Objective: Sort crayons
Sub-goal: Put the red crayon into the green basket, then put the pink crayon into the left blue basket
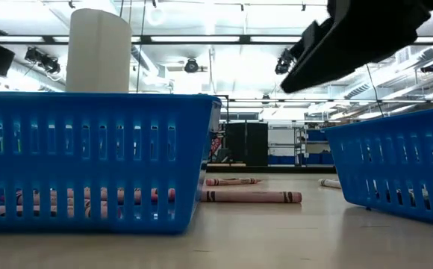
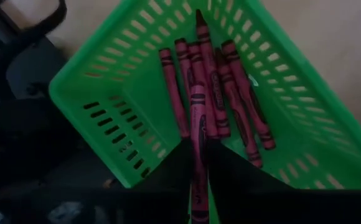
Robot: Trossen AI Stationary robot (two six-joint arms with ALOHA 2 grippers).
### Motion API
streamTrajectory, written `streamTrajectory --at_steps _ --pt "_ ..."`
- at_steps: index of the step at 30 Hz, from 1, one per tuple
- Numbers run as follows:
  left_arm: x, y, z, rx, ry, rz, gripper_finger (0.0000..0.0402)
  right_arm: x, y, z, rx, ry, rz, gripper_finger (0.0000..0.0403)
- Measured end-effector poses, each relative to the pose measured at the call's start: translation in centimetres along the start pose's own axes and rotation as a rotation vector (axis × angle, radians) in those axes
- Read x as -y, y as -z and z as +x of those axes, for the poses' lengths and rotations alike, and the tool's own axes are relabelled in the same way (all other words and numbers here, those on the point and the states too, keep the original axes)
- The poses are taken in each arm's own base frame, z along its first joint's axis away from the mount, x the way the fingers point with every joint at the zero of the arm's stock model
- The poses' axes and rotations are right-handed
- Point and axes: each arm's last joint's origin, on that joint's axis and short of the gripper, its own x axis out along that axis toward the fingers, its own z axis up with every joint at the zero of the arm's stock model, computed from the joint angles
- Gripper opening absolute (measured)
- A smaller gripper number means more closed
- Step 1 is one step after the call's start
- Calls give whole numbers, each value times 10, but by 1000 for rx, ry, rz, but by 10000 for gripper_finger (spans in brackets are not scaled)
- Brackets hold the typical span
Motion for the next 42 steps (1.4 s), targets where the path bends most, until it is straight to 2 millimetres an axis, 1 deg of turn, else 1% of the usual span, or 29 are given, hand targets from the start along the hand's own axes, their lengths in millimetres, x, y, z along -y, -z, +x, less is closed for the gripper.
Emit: streamTrajectory --at_steps 6,10,15,18,23,25,30,36,42 --pt "0 0 1 5 2 5 128 5 -7 24 -49 -47 13 108" --pt "0 -1 -4 15 5 30 154 9 -12 34 -137 -16 5 117" --pt "3 -7 -17 57 38 50 155 11 -21 48 -255 0 2 144" --pt "7 -10 -27 102 68 77 155 10 -31 56 -313 11 10 156" --pt "14 -15 -44 201 132 127 155 12 -37 69 -429 19 22 159" --pt "17 -17 -52 250 153 150 155 12 -39 74 -443 7 28 159" --pt "21 -23 -68 396 183 210 155 12 -32 86 -488 -14 27 158" --pt "23 -29 -84 555 186 266 155 17 -30 87 -509 21 4 158" --pt "24 -33 -95 676 179 290 155 20 -24 95 -523 39 -6 158"
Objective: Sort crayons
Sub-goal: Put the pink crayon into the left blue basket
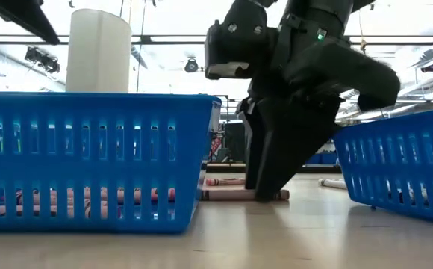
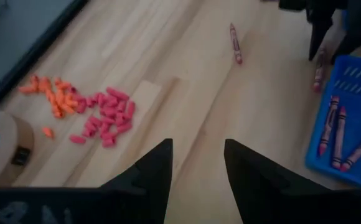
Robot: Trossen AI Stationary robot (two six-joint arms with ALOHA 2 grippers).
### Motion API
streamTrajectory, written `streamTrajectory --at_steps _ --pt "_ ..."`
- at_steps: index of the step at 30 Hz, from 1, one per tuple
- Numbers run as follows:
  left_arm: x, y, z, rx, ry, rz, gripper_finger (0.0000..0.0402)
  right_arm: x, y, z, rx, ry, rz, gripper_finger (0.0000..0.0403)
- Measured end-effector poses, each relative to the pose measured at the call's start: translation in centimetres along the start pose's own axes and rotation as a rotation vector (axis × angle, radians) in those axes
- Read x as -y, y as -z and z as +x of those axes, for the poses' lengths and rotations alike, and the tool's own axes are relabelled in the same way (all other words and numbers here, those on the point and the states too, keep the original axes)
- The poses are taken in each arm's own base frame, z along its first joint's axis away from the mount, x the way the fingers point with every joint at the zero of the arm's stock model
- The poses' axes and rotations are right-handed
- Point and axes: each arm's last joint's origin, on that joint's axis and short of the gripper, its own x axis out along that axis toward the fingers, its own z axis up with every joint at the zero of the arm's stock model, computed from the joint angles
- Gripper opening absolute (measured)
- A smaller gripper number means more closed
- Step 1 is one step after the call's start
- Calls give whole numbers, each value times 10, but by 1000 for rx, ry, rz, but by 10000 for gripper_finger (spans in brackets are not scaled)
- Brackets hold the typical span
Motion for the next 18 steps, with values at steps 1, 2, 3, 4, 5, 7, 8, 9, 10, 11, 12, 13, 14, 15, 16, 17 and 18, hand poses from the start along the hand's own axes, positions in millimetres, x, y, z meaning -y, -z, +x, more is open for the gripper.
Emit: streamTrajectory --at_steps 1,2,3,4,5,7,8,9,10,11,12,13,14,15,16,17,18 --pt "0 -1 0 8 -3 8 155 0 0 0 -4 7 -1 158" --pt "0 -1 -1 13 -4 13 155 0 1 1 -7 11 -2 158" --pt "0 -2 -1 20 -4 15 155 0 1 3 -10 12 -2 158" --pt "0 -2 -1 21 -5 21 155 1 1 3 -13 14 -2 158" --pt "0 -2 -1 21 -6 25 155 1 1 3 -17 17 -1 158" --pt "0 -2 -1 23 -6 23 155 3 2 3 -23 21 1 157" --pt "0 -2 -1 23 -7 23 155 4 2 3 -25 22 2 156" --pt "0 -2 -1 23 -6 23 155 5 1 3 -27 20 1 154" --pt "0 -2 -1 24 -6 23 155 6 1 3 -28 18 1 150" --pt "0 -2 -1 24 -4 22 155 7 1 4 -30 17 3 145" --pt "0 -2 -1 25 -2 20 155 8 1 4 -31 14 6 138" --pt "1 -2 -1 25 -1 19 155 9 1 4 -33 10 9 130" --pt "1 -2 -1 25 -1 19 155 11 0 4 -35 3 12 121" --pt "1 -2 -1 25 -1 19 155 12 0 4 -38 0 14 112" --pt "1 -2 -1 25 -1 19 155 13 1 5 -41 -1 15 101" --pt "1 -2 -1 25 -1 19 155 14 1 5 -44 0 16 90" --pt "1 -2 -1 25 -1 19 155 15 1 5 -45 1 14 80"
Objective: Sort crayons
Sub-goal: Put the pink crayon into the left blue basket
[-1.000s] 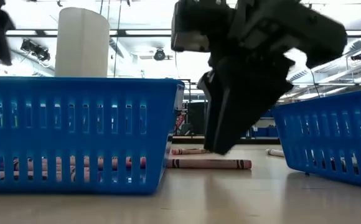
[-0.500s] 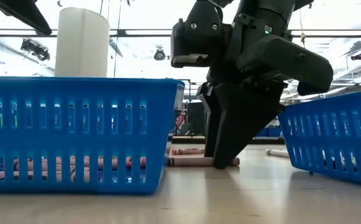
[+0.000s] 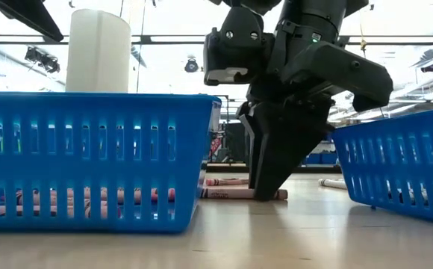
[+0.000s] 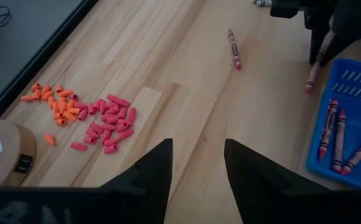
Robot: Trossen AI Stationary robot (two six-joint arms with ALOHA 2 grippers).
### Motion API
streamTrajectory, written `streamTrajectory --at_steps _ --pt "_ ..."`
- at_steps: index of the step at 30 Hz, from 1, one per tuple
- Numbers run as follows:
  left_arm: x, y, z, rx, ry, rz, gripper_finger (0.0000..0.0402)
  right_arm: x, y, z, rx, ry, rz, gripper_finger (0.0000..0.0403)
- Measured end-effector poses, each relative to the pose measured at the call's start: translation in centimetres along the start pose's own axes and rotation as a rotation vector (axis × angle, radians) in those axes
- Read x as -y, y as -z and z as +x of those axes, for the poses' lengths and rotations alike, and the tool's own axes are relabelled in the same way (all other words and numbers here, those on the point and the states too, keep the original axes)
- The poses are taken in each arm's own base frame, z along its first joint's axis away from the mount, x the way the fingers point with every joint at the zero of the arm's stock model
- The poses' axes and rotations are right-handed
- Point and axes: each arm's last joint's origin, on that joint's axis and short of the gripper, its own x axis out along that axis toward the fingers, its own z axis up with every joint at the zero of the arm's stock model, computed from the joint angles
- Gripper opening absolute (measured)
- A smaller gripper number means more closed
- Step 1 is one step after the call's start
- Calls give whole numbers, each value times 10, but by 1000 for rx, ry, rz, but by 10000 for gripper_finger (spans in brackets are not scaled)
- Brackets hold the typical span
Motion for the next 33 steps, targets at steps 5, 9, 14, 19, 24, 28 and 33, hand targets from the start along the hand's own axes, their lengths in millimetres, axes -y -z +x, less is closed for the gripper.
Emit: streamTrajectory --at_steps 5,9,14,19,24,28,33 --pt "0 0 0 0 1 -2 155 4 0 1 -9 -3 -19 31" --pt "2 -1 0 6 14 -16 155 10 -1 -1 -4 3 -7 23" --pt "2 -1 0 7 18 -21 155 18 -1 -12 12 100 -1 45" --pt "2 -1 0 7 19 -22 155 20 -7 -34 85 139 -5 46" --pt "2 -1 0 7 19 -23 155 20 -15 -58 200 108 -4 46" --pt "3 -1 0 8 21 -25 155 19 -26 -72 320 34 -20 46" --pt "3 -1 0 8 22 -26 155 11 -40 -77 461 -147 -81 46"
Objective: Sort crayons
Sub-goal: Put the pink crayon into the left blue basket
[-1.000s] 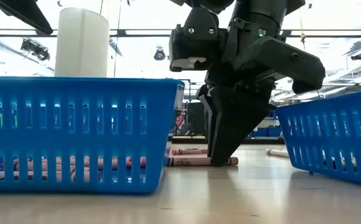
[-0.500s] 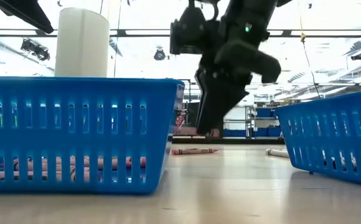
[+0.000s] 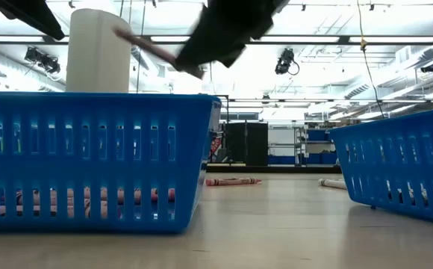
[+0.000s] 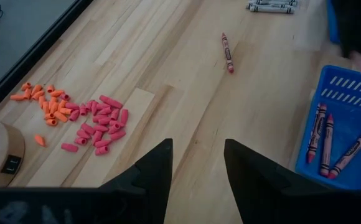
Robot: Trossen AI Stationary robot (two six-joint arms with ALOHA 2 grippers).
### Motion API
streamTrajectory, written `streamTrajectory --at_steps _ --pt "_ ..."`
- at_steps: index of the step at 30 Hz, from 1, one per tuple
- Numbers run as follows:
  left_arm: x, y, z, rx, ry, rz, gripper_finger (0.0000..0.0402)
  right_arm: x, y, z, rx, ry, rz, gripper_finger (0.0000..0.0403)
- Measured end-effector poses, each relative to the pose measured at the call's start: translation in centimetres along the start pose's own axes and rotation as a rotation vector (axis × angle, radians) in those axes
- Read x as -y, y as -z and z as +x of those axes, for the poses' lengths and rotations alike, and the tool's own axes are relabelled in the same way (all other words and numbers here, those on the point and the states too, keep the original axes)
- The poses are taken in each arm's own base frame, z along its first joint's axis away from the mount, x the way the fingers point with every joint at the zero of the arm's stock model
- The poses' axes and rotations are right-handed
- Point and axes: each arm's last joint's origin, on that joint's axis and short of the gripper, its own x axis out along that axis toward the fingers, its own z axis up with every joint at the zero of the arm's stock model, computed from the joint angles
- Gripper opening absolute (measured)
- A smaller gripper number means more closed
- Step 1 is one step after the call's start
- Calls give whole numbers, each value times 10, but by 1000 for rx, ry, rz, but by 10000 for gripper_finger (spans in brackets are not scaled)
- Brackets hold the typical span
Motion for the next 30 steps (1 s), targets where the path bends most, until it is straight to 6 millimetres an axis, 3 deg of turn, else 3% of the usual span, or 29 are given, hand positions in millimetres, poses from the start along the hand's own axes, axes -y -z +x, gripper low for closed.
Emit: streamTrajectory --at_steps 5,17,30 --pt "0 0 0 1 2 -1 155 -4 -5 11 86 -114 -29 46" --pt "1 0 0 2 4 -2 155 -7 21 56 0 -184 -6 46" --pt "1 0 0 4 3 -2 155 -7 25 59 -24 -179 4 65"
